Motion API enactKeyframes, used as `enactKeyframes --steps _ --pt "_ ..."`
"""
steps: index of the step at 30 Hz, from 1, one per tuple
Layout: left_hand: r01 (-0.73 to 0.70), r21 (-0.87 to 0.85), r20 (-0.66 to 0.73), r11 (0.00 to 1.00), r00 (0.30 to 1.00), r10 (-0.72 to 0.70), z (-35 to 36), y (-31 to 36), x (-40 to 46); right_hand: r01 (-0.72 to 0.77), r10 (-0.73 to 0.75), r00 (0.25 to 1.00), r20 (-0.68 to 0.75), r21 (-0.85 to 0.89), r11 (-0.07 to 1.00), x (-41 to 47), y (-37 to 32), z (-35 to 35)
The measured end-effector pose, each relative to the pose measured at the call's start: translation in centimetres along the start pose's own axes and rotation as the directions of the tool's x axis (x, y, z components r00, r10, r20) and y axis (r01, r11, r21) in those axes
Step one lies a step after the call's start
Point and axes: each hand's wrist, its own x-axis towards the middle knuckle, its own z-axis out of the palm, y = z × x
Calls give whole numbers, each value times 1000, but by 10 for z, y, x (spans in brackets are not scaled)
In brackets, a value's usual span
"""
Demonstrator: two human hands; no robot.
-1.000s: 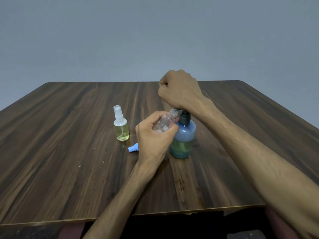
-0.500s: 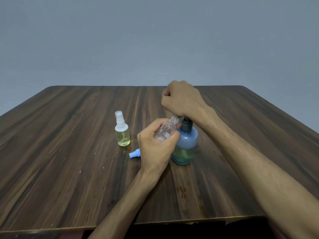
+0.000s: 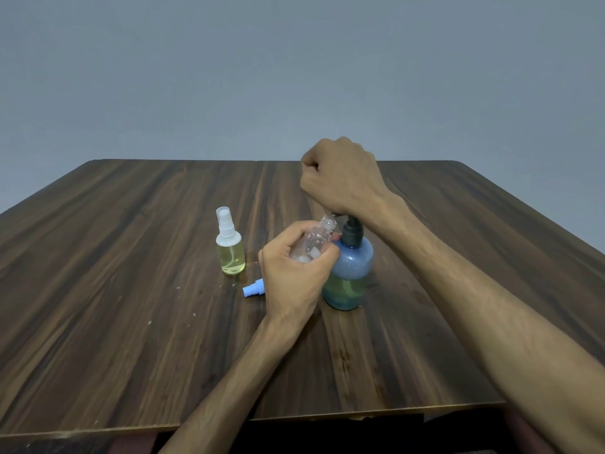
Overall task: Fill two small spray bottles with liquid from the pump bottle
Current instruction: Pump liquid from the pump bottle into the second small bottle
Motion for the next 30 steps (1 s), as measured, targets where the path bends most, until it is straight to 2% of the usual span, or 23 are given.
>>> enactKeyframes --steps 3,7,11,16,19,24,27,30 --pt "10 -5 -13 1000 1000 -10 1 2 0 -21 21 999 46 -7 1000 -2 1 3" --pt "15 -23 -26 1000 1000 -15 2 3 -1 5 -3 998 -58 26 1000 3 -1 -2" --pt "15 -14 -15 1000 1000 -16 2 3 0 -34 33 999 31 13 999 -3 3 5" --pt "21 -19 -22 1000 1000 -21 2 4 -2 7 -6 999 -52 6 1000 1 0 -3" --pt "17 0 -16 1000 1000 -17 2 4 -1 -25 25 999 25 3 1000 -3 2 3" --pt "3 3 -13 1000 1000 -3 1 1 -1 17 -18 997 -77 -11 1000 0 -3 -3" --pt "11 8 -10 1000 1000 -11 2 2 0 1 -1 1000 12 -14 1000 -4 0 4" --pt "22 -1 -11 1000 1000 -22 1 2 0 24 -24 1000 -20 4 1000 -2 -1 1"
